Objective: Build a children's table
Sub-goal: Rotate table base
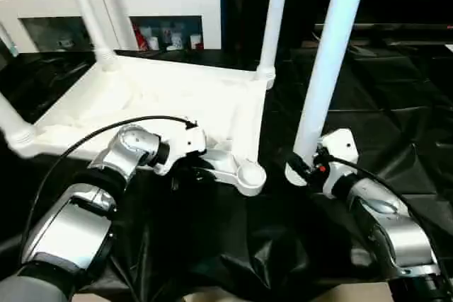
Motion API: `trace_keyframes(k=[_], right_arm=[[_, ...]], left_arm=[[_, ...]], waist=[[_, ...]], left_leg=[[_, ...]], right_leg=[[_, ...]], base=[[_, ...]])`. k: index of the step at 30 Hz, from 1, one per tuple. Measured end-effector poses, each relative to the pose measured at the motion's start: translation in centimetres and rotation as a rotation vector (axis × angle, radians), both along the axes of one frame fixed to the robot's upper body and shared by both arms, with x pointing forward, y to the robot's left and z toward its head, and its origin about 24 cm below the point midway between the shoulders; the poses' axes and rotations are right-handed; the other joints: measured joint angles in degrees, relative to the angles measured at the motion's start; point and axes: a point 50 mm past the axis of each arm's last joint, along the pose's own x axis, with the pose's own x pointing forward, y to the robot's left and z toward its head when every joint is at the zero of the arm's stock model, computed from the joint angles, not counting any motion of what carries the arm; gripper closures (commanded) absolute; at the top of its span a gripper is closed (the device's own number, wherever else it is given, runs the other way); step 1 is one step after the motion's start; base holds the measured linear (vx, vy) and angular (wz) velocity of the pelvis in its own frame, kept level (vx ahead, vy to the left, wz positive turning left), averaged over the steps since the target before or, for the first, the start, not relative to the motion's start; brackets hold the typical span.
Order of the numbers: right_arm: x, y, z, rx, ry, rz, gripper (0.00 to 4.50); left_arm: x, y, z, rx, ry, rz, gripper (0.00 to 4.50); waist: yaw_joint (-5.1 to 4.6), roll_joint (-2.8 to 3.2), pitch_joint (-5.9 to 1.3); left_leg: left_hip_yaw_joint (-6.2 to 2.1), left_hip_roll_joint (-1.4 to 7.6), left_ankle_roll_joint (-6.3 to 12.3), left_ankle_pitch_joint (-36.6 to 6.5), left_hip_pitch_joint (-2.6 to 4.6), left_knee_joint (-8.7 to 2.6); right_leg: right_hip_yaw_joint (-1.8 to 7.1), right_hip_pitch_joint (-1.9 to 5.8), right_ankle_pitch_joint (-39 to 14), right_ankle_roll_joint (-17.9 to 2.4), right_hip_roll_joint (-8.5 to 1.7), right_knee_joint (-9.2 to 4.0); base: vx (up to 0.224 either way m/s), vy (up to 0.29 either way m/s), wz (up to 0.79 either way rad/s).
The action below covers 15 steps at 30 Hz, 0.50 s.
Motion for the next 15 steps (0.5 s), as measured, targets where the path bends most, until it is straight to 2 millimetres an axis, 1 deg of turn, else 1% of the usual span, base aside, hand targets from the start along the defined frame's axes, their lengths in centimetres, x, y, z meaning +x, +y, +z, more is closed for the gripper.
trace_keyframes(k=[6,10,11,15], right_arm=[[0.4,0.1,0.4,-0.004,-0.018,0.006,2.61],[0.5,0.2,0.2,0.009,0.002,0.009,2.61],[0.6,0.3,0.2,0.018,0.01,0.008,2.61],[1.1,1.1,0.8,0.074,0.012,0.018,2.61]], left_arm=[[-0.1,-0.1,0.2,0.036,0.072,0.0,4.4],[-0.3,-0.3,0.1,0.013,0.131,0.077,4.49],[-0.3,-0.5,0.0,-0.005,0.137,0.119,4.49],[-0.6,-1.4,-0.2,-0.049,0.102,0.239,4.49]], waist=[[-0.11,0.0,0.0],[-0.36,-0.01,0.0],[-0.48,0.0,0.0],[-0.95,0.04,-0.02]], left_leg=[[0.09,0.01,0.09,-0.05,0.04,-0.04],[0.16,0.01,0.09,-0.05,0.03,-0.06],[0.19,0.01,0.09,-0.05,0.06,-0.07],[0.23,0.01,0.09,-0.05,0.09,-0.08]], right_leg=[[0.03,0.0,-0.02,-0.03,0.0,-0.1],[0.09,0.02,-0.02,-0.03,0.0,-0.06],[0.14,0.03,-0.02,-0.03,0.0,-0.04],[0.19,0.03,-0.02,-0.03,0.0,-0.04]], base=[[0.0,0.0,0.0],[0.0,0.0,0.0],[0.0,0.0,0.0],[0.0,0.0,0.0]])
